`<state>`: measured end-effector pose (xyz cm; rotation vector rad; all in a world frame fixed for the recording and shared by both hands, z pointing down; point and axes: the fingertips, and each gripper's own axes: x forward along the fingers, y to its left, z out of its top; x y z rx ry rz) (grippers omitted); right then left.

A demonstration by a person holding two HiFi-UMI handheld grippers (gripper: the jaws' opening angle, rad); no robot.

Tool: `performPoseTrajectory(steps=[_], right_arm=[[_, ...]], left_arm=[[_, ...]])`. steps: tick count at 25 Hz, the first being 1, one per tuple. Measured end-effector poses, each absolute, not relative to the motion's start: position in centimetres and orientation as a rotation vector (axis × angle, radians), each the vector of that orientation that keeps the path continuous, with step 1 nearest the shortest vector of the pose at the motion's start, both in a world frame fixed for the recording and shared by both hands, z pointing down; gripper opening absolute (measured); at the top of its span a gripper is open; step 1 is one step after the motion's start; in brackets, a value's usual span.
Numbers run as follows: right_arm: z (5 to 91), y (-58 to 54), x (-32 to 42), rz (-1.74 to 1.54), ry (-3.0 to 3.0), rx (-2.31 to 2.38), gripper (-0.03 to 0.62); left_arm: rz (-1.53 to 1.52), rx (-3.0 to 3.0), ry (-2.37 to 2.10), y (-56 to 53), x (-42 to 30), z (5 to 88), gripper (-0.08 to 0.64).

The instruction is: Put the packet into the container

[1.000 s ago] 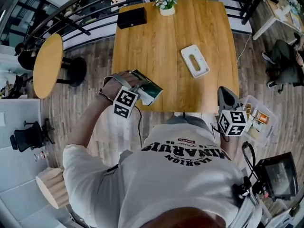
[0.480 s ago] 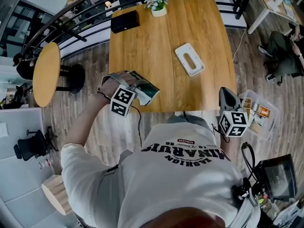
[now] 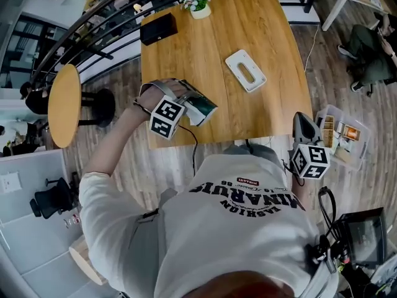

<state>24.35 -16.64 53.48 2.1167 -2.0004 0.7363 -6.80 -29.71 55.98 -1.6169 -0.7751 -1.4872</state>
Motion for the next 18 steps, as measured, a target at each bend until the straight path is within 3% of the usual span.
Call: performPoseTrajectory(steps=[18], right_arm=[[54.9,-10.3,27.4,0.832,-1.750,2.407,0.008]], left_arm=[[-1.344,-1.404,-0.982,-35.1,6.3,61.6,0.232]])
